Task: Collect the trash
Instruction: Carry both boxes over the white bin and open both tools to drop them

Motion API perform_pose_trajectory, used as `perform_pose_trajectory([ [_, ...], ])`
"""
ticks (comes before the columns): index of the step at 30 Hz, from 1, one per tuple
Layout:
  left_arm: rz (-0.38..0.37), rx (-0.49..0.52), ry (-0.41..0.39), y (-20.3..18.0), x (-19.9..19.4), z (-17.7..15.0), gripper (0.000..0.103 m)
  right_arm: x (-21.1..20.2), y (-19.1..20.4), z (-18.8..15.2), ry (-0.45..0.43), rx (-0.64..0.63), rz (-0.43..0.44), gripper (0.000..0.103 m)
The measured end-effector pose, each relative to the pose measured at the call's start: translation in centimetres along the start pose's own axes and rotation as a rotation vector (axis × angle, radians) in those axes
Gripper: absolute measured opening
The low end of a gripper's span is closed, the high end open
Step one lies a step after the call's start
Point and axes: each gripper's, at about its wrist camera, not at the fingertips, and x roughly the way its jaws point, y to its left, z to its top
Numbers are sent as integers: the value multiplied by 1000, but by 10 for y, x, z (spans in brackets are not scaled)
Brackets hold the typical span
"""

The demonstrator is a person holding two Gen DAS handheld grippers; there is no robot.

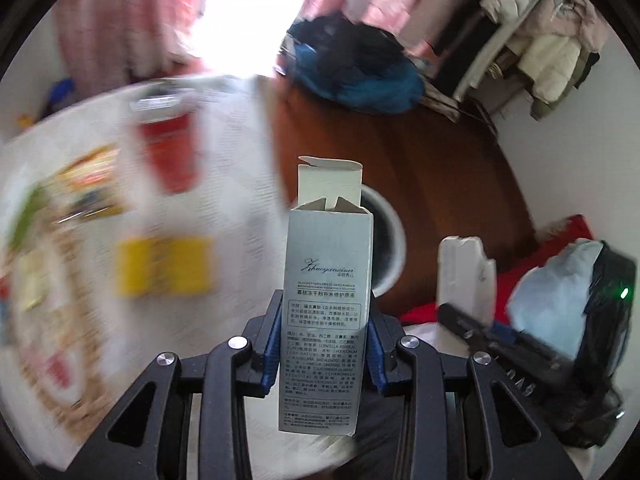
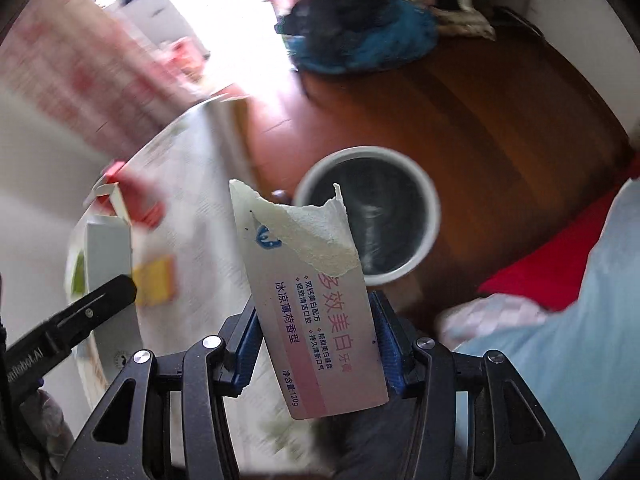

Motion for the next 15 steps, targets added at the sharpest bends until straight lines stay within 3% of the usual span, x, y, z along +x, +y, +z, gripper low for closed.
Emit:
perform_pose_trajectory([
  [6, -63, -19, 178, -41, 111, 74, 32, 62, -60, 66, 65, 131, 0, 53],
  [11, -24, -2, 277, -56, 164, 110, 38, 107, -86, 97, 102, 203, 9, 54],
  [12, -11, 5, 290, -57, 172, 116, 45, 112, -88, 99, 107, 212, 10, 54],
  [14, -16, -7, 289, -54, 173, 121, 90, 125, -95, 103, 117, 231, -4, 55],
  [15, -16, -17, 281, -52, 172, 123, 94, 132, -99, 105, 124, 233, -3, 67],
])
